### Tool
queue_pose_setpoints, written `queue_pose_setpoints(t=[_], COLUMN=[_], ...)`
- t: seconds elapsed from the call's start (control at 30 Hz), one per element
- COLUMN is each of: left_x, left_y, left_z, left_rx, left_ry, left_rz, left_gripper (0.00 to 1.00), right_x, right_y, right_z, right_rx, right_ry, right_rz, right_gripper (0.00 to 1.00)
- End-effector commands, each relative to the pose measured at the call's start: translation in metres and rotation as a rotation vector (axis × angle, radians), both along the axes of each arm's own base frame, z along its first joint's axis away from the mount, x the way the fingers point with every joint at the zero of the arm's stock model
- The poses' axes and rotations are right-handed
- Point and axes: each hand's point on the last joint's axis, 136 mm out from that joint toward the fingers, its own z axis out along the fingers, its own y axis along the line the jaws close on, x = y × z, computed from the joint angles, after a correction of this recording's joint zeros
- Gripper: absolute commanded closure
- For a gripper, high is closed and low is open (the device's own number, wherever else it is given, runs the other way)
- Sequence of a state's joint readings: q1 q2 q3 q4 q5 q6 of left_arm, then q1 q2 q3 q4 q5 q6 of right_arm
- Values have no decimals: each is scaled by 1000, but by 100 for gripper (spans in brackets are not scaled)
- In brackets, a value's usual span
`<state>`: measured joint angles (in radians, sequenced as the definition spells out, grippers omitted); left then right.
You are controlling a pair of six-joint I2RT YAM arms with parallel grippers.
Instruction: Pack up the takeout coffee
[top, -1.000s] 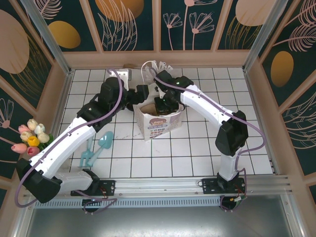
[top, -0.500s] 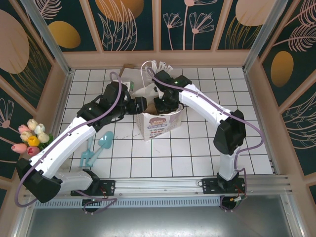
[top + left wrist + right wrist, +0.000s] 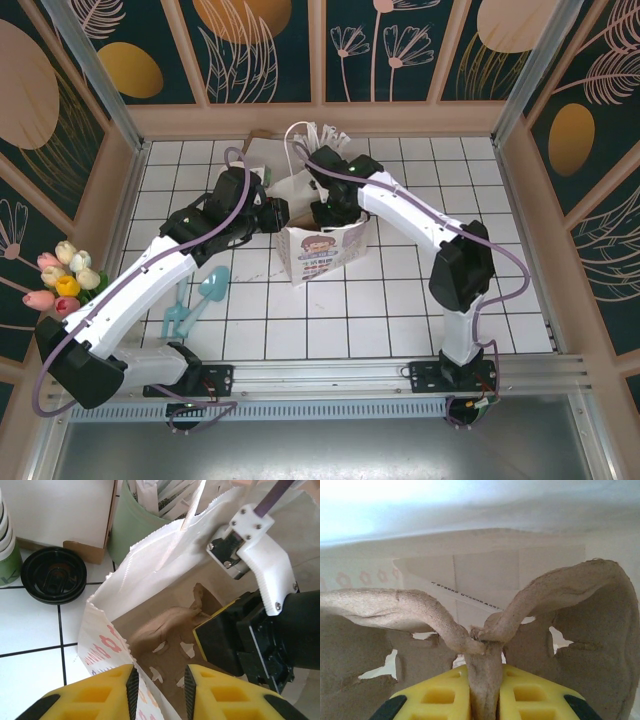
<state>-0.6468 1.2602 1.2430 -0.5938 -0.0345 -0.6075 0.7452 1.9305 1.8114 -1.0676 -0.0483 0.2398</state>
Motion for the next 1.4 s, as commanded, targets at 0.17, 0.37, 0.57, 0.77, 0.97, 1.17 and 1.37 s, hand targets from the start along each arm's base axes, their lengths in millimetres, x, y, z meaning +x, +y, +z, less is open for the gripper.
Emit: queue_pose_setpoints(t=[0.17, 0.37, 0.57, 0.77, 0.97, 1.17, 1.37], left_x=[5, 6, 7, 8, 8, 7, 6], left_y=[1, 3, 3, 3, 7, 6, 6], left_z=[5, 5, 6, 8, 15, 14, 14], left_rx=[26, 52, 50, 55, 45, 34, 29], left_ry=[-33, -34, -44, -58, -98, -94, -95], left_rz=[-9, -5, -11, -17, -2, -2, -6], left_gripper=[74, 86, 90, 100, 100, 100, 100], right_x=[-7, -6, -6, -4, -2, 1, 5], right_y=[-6, -1, -3, 4, 6, 6, 10], right_z=[-21, -25, -34, -41, -58, -69, -79], right_rx=[-80, -76, -93, -70, -79, -82, -75], right_ry=[55, 59, 68, 55, 51, 43, 42], right_rz=[6, -1, -29, -49, -58, -77, -88], right_gripper=[83, 83, 83, 83, 83, 79, 77])
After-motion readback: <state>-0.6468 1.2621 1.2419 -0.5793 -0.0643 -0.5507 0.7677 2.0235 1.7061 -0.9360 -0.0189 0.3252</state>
